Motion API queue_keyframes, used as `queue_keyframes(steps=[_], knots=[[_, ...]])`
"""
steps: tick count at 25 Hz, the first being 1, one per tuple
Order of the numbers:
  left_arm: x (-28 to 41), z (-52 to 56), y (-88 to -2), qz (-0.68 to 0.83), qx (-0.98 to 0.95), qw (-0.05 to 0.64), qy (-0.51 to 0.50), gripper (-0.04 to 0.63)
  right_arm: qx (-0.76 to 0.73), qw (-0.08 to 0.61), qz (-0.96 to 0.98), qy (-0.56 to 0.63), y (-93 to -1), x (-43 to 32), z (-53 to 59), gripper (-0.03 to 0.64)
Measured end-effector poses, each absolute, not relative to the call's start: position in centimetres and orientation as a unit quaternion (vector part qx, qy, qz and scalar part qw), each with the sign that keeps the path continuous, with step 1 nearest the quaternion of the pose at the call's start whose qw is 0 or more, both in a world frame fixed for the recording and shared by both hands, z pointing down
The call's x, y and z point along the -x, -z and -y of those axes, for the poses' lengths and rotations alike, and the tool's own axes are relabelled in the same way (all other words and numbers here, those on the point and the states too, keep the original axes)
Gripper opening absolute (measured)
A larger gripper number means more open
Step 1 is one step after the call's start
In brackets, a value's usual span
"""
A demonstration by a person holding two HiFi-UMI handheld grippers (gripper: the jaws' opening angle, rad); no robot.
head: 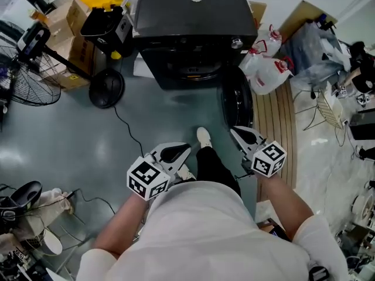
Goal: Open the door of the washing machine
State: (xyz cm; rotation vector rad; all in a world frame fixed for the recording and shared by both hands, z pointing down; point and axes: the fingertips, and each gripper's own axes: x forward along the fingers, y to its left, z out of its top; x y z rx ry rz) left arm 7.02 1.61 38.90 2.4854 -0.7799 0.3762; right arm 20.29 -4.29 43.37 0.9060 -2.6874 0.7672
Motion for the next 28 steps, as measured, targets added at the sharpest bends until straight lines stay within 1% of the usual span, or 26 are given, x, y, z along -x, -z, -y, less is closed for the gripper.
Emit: queue_keyframes(steps=[1, 3, 10, 18, 28], knots=[[-6.8, -1.7, -38.7, 0.29, -0.914, 0.25, -0.136, 0.025, -0.305, 0.082, 0.911, -0.265, -42.2, -19.8, 4.1, 0.009], [-6.2, -1.8, -38.2, 0.296, -0.914, 0.246, -0.131, 0.025, -0.298, 0.069, 0.916, -0.26, -40.6, -18.6, 3.4, 0.009], [-4.9, -2.6, -37.2, 0.312, -0.912, 0.238, -0.12, 0.025, -0.268, 0.112, 0.928, -0.234, -39.0, -15.7, 0.4, 0.009], [-3.5, -3.9, -37.3, 0.329, -0.906, 0.242, -0.112, 0.025, -0.247, 0.122, 0.94, -0.202, -37.6, -14.1, -0.7, 0.009], [-3.1, -4.7, -36.8, 0.331, -0.906, 0.242, -0.107, 0.025, -0.238, 0.129, 0.941, -0.201, -36.9, -13.5, -1.5, 0.008]])
